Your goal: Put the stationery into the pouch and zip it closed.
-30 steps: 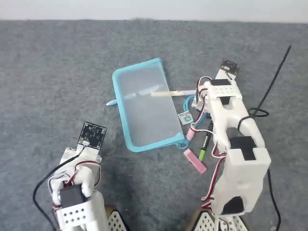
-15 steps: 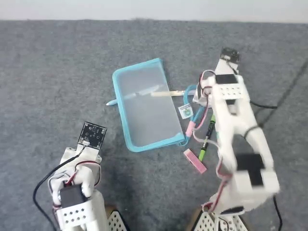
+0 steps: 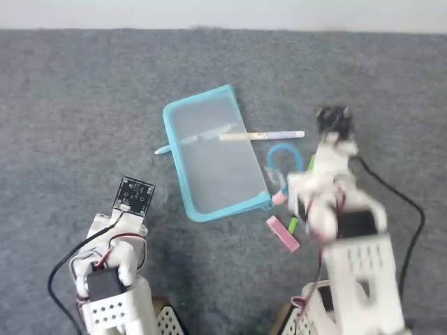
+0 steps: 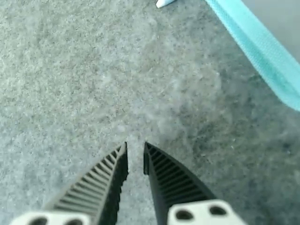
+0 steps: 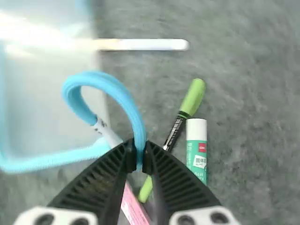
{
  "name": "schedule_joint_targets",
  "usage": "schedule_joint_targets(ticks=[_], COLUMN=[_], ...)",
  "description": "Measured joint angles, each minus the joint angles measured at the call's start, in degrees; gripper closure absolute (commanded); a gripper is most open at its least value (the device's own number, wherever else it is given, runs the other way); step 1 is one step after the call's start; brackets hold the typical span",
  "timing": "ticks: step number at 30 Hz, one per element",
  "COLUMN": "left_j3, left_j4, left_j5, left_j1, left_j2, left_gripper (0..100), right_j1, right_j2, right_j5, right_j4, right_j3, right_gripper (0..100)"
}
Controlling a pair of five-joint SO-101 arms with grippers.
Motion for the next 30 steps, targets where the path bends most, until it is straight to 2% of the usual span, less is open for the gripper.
schedule_joint_targets(ticks=[5,8,18,24,27,30], left_j3=[0.0,0.0,0.0,0.0,0.0,0.0], left_j4=[0.0,0.0,0.0,0.0,0.0,0.0], left_j5=[0.0,0.0,0.0,0.0,0.0,0.0], left_j1=[0.0,0.0,0.0,0.0,0.0,0.0], left_j2=[0.0,0.0,0.0,0.0,0.0,0.0], left_gripper=[95,95,95,95,95,95], right_j1=[-2.0,-1.6,-4.0,-15.6,-21.0,-22.2], right_j2=[-19.5,-20.4,-20.3,-2.5,6.7,14.2], right_j5=[13.2,15.9,18.3,20.0,20.2,20.2], right_j4=[9.3,10.1,10.6,8.9,6.4,2.1], right_j3=[4.7,6.2,6.2,6.2,6.2,6.2], right_gripper=[68.5,63.0,77.7,79.4,89.6,96.1])
